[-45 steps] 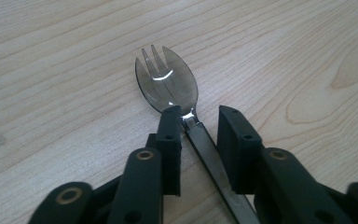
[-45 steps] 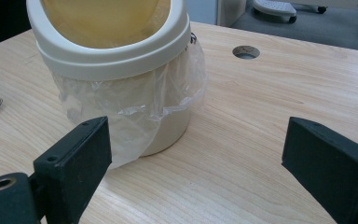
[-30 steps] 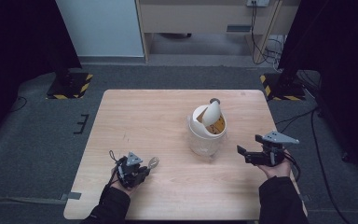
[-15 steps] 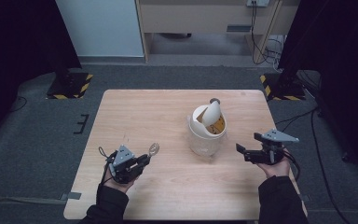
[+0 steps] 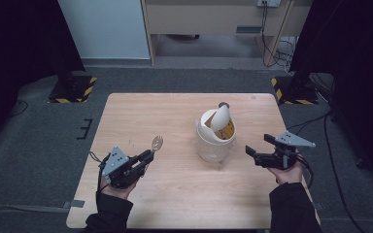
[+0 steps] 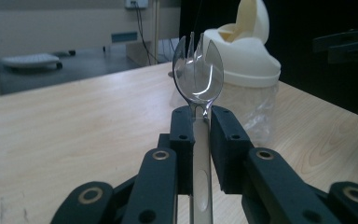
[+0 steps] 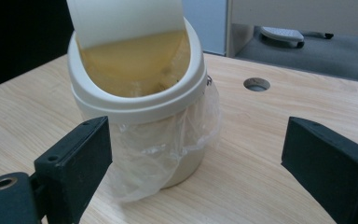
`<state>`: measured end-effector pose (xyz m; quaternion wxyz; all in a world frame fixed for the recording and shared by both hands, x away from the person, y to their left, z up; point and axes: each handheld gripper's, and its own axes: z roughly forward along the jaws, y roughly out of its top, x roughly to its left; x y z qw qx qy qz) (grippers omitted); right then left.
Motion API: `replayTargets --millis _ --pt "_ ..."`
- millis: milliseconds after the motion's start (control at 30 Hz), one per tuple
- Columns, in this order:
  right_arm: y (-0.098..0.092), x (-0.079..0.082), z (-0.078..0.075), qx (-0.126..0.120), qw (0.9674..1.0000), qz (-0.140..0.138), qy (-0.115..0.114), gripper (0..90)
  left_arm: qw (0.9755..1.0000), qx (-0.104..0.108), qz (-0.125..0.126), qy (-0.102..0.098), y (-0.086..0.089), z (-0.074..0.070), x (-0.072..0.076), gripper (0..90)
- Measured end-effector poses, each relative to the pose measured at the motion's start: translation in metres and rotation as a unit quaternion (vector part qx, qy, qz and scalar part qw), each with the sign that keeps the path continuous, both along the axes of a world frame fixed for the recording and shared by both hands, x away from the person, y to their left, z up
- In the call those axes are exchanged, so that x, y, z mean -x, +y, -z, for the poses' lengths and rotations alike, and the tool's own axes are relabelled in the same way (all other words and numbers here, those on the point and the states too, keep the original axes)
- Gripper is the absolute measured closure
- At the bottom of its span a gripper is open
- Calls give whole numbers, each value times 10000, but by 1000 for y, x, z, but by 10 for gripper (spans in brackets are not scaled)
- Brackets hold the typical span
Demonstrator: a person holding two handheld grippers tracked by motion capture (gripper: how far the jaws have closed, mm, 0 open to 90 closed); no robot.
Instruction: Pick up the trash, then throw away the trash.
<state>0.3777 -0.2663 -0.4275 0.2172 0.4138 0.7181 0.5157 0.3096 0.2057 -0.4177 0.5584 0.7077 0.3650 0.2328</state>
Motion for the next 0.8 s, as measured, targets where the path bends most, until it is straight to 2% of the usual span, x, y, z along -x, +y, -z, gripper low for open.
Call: replayTargets --millis 133,300,367,467,667,800 --pt "0 1 -4 -65 10000 8 -73 89 9997 155 -13 -169 0 -8 0 786" --pt "0 2 -12 -195 9996 16 -192 92 9992 225 19 -331 -4 -15 0 786" --pt "-1 3 -15 -312 9992 12 -253 100 9991 210 41 -369 -7 -17 -1 786" --pt "-2 5 -21 -350 9989 -3 -328 108 9988 195 86 -439 -12 -20 -1 786" --pt "-3 10 -37 -501 9972 -48 -546 116 9975 184 268 -623 -33 -30 -5 786" --pt "-3 12 -44 -684 9955 -84 -650 125 9962 42 413 -765 -50 -37 -7 786"
